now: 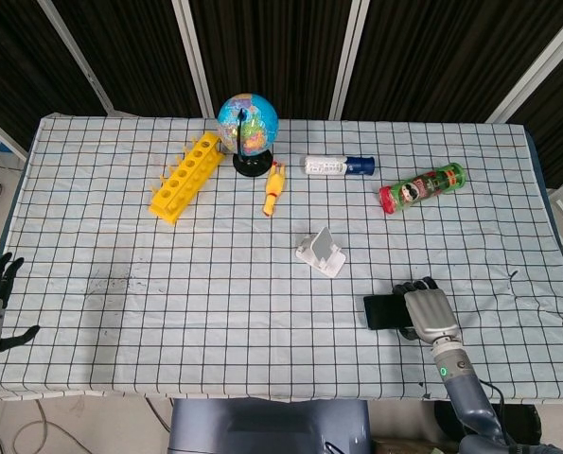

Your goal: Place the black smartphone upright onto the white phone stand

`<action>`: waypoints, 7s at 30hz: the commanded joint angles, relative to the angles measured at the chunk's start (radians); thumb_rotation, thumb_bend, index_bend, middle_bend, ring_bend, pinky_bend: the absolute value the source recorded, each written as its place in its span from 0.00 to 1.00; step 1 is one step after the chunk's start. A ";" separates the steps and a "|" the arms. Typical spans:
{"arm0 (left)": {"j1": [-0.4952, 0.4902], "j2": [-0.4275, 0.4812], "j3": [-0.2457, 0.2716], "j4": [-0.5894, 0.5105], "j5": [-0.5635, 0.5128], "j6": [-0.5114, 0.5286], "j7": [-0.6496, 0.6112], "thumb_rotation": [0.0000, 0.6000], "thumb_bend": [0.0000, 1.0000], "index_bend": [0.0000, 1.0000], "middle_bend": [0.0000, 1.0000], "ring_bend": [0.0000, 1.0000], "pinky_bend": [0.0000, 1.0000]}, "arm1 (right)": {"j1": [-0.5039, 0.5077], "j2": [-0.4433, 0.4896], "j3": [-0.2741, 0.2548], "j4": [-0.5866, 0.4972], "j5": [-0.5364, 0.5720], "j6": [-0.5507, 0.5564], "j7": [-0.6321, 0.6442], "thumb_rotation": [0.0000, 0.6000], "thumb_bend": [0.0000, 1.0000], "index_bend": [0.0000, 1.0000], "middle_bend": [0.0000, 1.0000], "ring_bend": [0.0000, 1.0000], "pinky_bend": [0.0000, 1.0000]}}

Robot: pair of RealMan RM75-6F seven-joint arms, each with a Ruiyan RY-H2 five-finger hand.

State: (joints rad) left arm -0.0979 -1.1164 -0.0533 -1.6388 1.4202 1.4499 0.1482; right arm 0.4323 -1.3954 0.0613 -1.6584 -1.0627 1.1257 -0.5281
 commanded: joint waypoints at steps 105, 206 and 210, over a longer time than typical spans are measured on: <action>-0.016 0.015 0.004 0.009 -0.003 -0.031 -0.032 1.00 0.01 0.00 0.00 0.00 0.00 | 0.209 -0.587 0.578 0.090 0.431 0.277 0.447 1.00 0.46 0.75 0.68 0.26 0.18; -0.020 0.034 0.005 -0.016 -0.030 -0.058 -0.056 1.00 0.01 0.00 0.00 0.00 0.00 | 0.181 -0.610 0.523 0.190 0.335 0.137 0.464 1.00 0.22 0.43 0.33 0.16 0.18; -0.021 0.034 0.005 -0.016 -0.031 -0.059 -0.056 1.00 0.01 0.00 0.00 0.00 0.00 | 0.181 -0.599 0.519 0.182 0.341 0.122 0.457 1.00 0.20 0.32 0.24 0.13 0.18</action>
State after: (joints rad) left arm -0.1185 -1.0819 -0.0483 -1.6551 1.3895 1.3911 0.0921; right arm 0.6129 -1.9954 0.5814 -1.4755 -0.7211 1.2484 -0.0706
